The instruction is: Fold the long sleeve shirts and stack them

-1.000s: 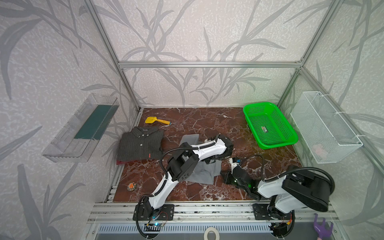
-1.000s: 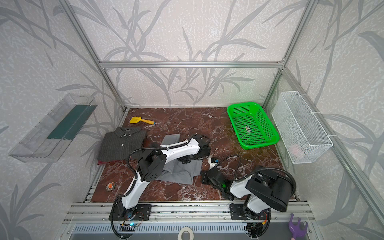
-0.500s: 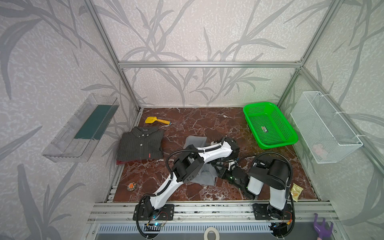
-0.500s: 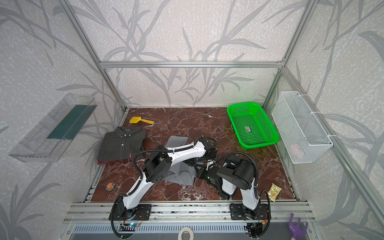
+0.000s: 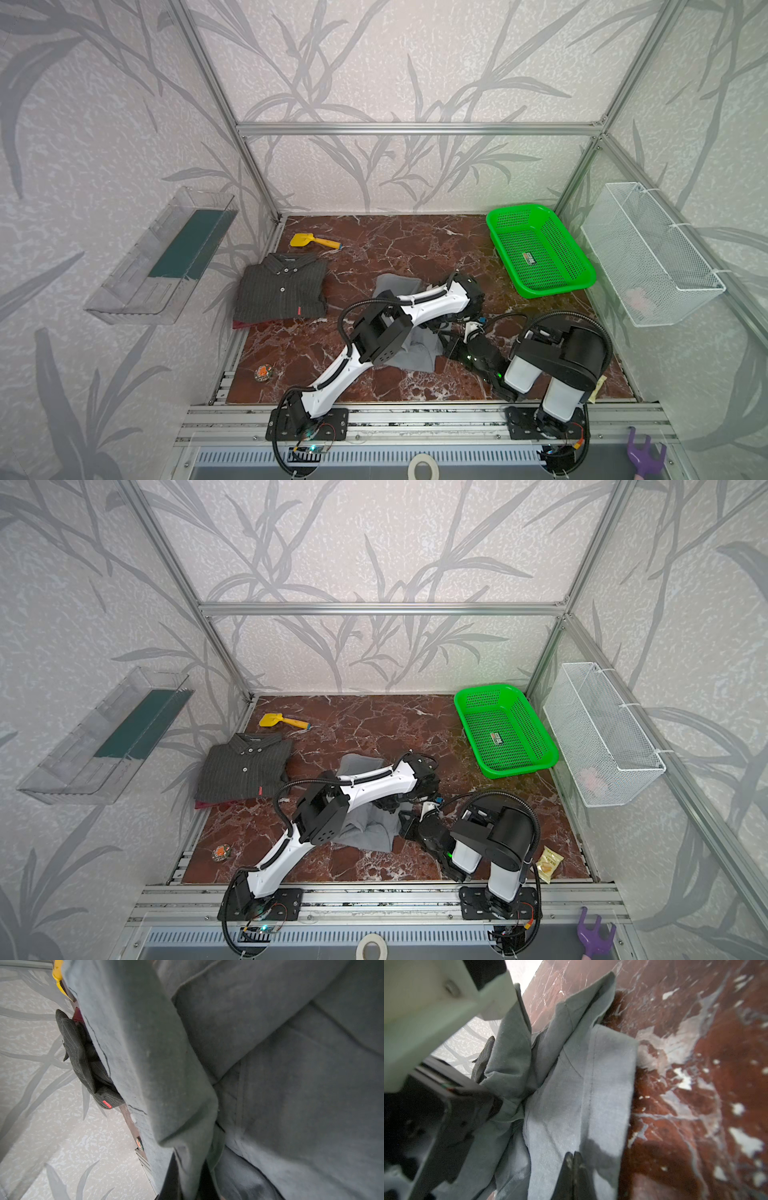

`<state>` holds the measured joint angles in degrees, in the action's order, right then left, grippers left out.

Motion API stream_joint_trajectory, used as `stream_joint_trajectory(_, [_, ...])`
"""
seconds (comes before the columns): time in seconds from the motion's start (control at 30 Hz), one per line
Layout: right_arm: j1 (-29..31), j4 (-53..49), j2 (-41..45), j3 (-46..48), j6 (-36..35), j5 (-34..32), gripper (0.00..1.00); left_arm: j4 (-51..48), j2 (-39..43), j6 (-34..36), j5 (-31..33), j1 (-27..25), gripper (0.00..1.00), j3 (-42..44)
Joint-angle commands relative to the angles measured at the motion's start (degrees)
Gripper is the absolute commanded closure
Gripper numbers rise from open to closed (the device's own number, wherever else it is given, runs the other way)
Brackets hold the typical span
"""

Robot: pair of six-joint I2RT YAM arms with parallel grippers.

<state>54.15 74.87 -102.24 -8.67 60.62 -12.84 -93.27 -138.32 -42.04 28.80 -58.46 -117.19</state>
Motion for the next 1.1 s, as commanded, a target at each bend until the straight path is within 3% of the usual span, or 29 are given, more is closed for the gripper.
stream_joint_trajectory(0.0, [0.16,-7.51,0.45,-0.55,-3.79,0.16,1.0,-9.72,-0.82,-0.86,-2.34,-0.69,0.86,-1.62])
stream_joint_trajectory(0.07, [0.14,-8.76,0.9,-1.01,-4.02,0.45,1.0,-9.68,-0.45,-0.92,-2.69,-0.89,0.74,-2.1])
stream_joint_trajectory(0.2, [0.16,-10.01,2.85,-0.78,-4.69,-0.08,1.0,-9.73,1.21,-1.2,-3.48,-0.95,0.65,-3.81])
stream_joint_trajectory(0.33, [0.16,-18.21,9.5,-2.27,-6.63,0.74,1.0,-9.73,5.01,-0.22,-3.8,-0.87,0.53,-7.49])
stream_joint_trajectory(0.4, [0.17,-23.4,13.9,-3.27,-7.84,0.53,0.92,-9.73,7.31,0.22,-3.94,-0.86,0.47,-9.43])
stream_joint_trajectory(0.53, [0.12,-40.86,24.8,-8.85,-14.12,0.18,0.66,-9.73,13.05,0.56,-2.6,-0.71,0.42,-12.57])
stream_joint_trajectory(0.63, [-0.03,-49.96,29.02,-13.86,-19.28,-0.25,0.5,-9.73,18.26,-0.2,2.02,-0.32,0.37,-11.98])
stream_joint_trajectory(0.77, [-1.74,-53.34,27.51,-19.52,-23.11,4.12,0.36,-9.12,25.91,-2.3,6.84,3.4,0.3,-5.82])
stream_joint_trajectory(0.9, [-4.24,-54.92,20.62,-25.53,-23.17,10.92,0.27,-2.59,33.72,-1.43,5.16,8.5,0.3,7.51])
stream_joint_trajectory(1.07, [-6.7,-57.28,14.49,-30.51,-23.11,13.08,0.21,6.81,42.39,0.02,2.24,12.84,0.3,22.71])
